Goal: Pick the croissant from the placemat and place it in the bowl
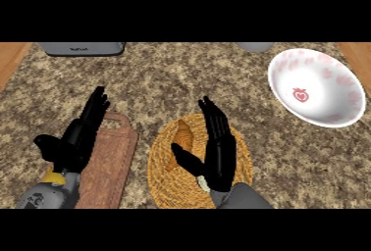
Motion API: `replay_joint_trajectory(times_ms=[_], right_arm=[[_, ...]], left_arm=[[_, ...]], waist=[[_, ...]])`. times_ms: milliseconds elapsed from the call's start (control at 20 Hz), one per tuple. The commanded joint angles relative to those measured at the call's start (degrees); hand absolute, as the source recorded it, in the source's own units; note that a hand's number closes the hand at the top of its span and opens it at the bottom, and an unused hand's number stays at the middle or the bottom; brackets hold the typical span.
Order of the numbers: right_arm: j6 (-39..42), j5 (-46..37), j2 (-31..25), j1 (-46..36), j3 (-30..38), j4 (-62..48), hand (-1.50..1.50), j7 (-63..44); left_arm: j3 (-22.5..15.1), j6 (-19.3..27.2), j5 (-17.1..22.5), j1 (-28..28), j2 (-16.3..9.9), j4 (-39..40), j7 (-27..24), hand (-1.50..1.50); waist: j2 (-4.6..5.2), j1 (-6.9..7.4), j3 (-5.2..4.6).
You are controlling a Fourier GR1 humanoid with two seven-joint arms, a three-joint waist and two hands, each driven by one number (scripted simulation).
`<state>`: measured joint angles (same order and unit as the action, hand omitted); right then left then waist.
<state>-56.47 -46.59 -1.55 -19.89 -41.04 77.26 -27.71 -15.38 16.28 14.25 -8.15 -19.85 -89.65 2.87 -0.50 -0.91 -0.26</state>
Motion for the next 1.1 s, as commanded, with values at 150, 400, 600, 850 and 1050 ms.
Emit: replay_joint_trajectory(times_ms=[150, 400, 600, 850, 1050], right_arm=[[6.09, -18.49, 1.51, -3.37, 0.78, 0.23, -1.50, -23.08], [18.81, -22.71, 1.53, -9.32, -2.85, 6.29, -1.50, -42.90], [26.84, -19.32, 1.53, -11.72, -2.76, 8.46, -1.50, -53.06], [30.79, -13.39, 1.52, -11.74, -2.65, 7.23, -1.50, -57.46], [31.32, -9.99, 1.51, -14.04, -1.06, 4.28, -1.50, -57.54]], left_arm=[[-0.77, 1.26, -1.48, 0.27, 2.20, 2.93, -1.44, 0.00], [-1.51, 1.33, -2.56, -2.25, 2.61, 1.91, -0.10, 0.00], [-1.95, 1.38, -2.94, -2.12, 3.24, 2.49, 0.39, 0.00], [-1.36, -0.15, -1.90, -0.78, 2.50, 0.65, -0.10, 0.00], [-1.64, -0.50, -2.22, -0.88, 2.77, 0.81, 0.33, 0.00]], waist=[[-0.53, -1.06, -0.14], [-0.29, 0.62, 0.06], [-0.02, 1.28, 0.13], [0.04, 2.40, 0.14], [0.23, 2.69, 0.16]])
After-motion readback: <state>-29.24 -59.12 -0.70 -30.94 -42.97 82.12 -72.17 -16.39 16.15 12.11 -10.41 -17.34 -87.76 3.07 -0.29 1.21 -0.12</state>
